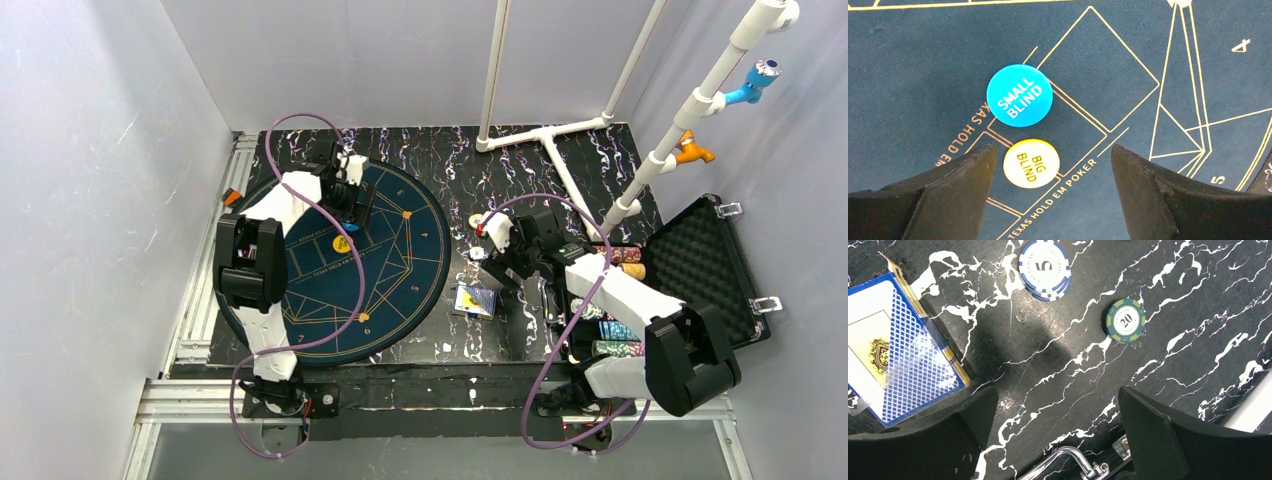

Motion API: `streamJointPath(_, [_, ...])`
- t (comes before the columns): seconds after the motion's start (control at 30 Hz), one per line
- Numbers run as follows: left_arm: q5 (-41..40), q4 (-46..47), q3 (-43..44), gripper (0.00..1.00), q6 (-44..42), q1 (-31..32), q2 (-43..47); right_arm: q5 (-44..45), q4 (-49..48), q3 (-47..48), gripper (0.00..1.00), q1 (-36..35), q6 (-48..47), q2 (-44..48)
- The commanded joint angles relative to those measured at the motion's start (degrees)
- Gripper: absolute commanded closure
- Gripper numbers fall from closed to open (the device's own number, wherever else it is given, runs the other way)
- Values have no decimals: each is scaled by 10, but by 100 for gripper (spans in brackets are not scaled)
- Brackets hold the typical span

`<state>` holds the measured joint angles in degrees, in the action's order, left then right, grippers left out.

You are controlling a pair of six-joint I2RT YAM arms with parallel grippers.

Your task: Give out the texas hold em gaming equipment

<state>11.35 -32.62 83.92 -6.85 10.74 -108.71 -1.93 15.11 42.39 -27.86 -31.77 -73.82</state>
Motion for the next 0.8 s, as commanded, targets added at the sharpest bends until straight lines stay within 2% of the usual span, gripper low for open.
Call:
streamJointPath(0.0, [-19, 17, 1, 18, -9, 9, -8, -9, 5, 23, 0, 5, -4, 18])
streamJointPath(0.5, [-90, 27, 37, 23, -10, 21, -82, -15, 9, 22, 0, 10, -4, 21])
streamJointPath(0.63, [-91, 30, 37, 29, -13, 21, -90, -15, 9, 22, 0, 11, -4, 23])
streamJointPath(0.77, [-87, 33, 37, 41, -21, 22, -92, -17, 9, 21, 0, 13, -4, 23])
